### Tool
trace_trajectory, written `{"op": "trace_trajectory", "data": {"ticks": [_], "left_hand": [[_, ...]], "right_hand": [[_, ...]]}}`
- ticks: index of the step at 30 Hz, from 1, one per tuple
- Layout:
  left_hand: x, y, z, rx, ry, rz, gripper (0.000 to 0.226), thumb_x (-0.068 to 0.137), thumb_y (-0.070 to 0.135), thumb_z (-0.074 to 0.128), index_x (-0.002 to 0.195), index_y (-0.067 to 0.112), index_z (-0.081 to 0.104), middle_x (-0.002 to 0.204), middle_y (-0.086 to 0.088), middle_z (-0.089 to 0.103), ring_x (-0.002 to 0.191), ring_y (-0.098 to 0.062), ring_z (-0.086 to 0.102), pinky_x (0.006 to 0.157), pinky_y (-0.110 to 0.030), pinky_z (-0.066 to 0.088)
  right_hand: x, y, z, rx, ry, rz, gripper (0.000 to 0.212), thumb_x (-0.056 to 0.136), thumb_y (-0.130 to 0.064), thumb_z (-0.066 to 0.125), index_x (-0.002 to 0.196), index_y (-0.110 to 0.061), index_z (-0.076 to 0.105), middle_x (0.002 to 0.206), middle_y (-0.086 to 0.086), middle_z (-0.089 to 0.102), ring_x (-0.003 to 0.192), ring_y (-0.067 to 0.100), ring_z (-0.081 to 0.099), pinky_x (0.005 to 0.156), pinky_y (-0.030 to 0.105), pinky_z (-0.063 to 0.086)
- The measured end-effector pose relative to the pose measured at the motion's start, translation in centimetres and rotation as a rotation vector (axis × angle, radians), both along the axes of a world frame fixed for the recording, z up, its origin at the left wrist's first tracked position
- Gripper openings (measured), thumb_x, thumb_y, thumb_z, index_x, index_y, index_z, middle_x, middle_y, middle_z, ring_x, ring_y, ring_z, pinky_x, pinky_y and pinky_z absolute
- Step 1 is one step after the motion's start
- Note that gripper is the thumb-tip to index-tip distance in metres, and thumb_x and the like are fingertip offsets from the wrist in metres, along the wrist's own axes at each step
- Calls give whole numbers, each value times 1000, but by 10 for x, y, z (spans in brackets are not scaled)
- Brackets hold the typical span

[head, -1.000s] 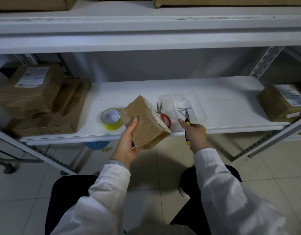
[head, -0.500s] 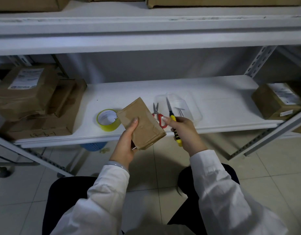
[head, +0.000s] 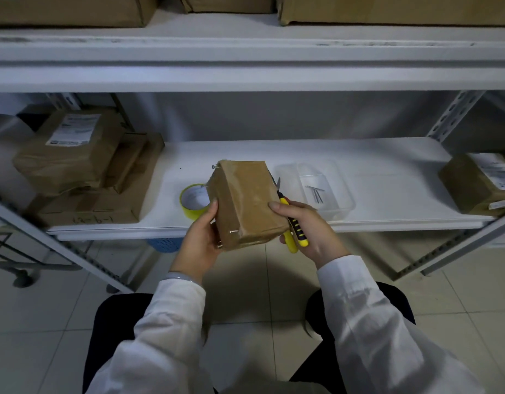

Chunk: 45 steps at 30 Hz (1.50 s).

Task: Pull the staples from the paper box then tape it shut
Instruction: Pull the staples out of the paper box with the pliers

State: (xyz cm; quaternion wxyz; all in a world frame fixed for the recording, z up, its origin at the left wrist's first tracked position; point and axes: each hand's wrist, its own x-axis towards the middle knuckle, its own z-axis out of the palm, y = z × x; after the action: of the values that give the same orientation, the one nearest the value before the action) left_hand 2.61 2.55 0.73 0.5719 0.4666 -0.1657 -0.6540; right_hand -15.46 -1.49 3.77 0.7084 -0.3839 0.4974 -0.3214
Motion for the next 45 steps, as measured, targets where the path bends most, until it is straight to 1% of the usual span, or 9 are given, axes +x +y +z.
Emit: {"op": "trace_trajectory", "data": {"ticks": [3,8,10,16,23,28,34,38,45], "left_hand": [[0,6,-1,-99,176,-43,72,66,50,74,127,16,56,125,-8,63,117,-27,60,98,-44,48],[-4,7,-5,-88,317,-91,97,42,47,89,127,18,54,128,-13,60,118,-35,56,100,-54,41],[-6,6,-4,-72,277,-45,94,47,45,87,129,15,51,125,-14,62,114,-33,59,95,-51,46],[-13,2,6,-101,70,-16,24,92,32,47,103,16,62,86,-2,75,79,-17,72,71,-32,59],[-16,-1,14,-170,-45,-71,38,78,39,56,109,19,63,102,-3,73,95,-18,70,79,-35,58],[-5,-1,11,-96,-49,2,55,77,62,43,107,20,63,110,-7,69,108,-26,63,96,-45,47],[-9,4,0,-134,96,18,44,88,38,45,121,14,58,118,-7,66,122,-28,53,103,-41,42],[-7,7,-5,-107,238,9,57,85,48,44,131,15,52,135,-12,54,126,-33,49,100,-49,40],[-9,12,-9,-88,284,-335,93,58,64,71,135,15,48,134,-19,54,121,-42,52,89,-54,50]], "right_hand": [[1,3,-3,108,-127,61,10,85,-21,61,89,-11,64,75,3,66,67,18,57,56,29,38],[5,7,-2,108,-57,87,17,85,-25,63,94,-12,62,79,2,64,68,16,57,57,27,41],[7,7,2,39,89,33,17,84,-25,66,95,-13,62,77,-1,62,69,13,56,57,24,41],[14,2,4,-160,209,-168,44,76,-33,75,111,-8,62,89,-1,61,81,13,55,64,25,41],[25,6,12,-171,81,-48,37,75,-18,77,106,-3,63,96,10,71,77,17,68,55,20,52],[21,8,17,-114,20,-91,35,79,-16,73,109,-5,62,85,2,68,55,4,63,41,13,42],[21,10,14,19,-139,-98,47,82,-21,68,120,3,56,89,9,67,71,21,64,57,26,48],[18,11,14,137,-277,-137,13,88,-23,60,95,-11,62,72,2,68,61,17,66,56,25,50],[22,13,12,159,-327,-237,11,89,-24,58,91,-13,62,68,2,69,69,20,64,62,29,48]]}}
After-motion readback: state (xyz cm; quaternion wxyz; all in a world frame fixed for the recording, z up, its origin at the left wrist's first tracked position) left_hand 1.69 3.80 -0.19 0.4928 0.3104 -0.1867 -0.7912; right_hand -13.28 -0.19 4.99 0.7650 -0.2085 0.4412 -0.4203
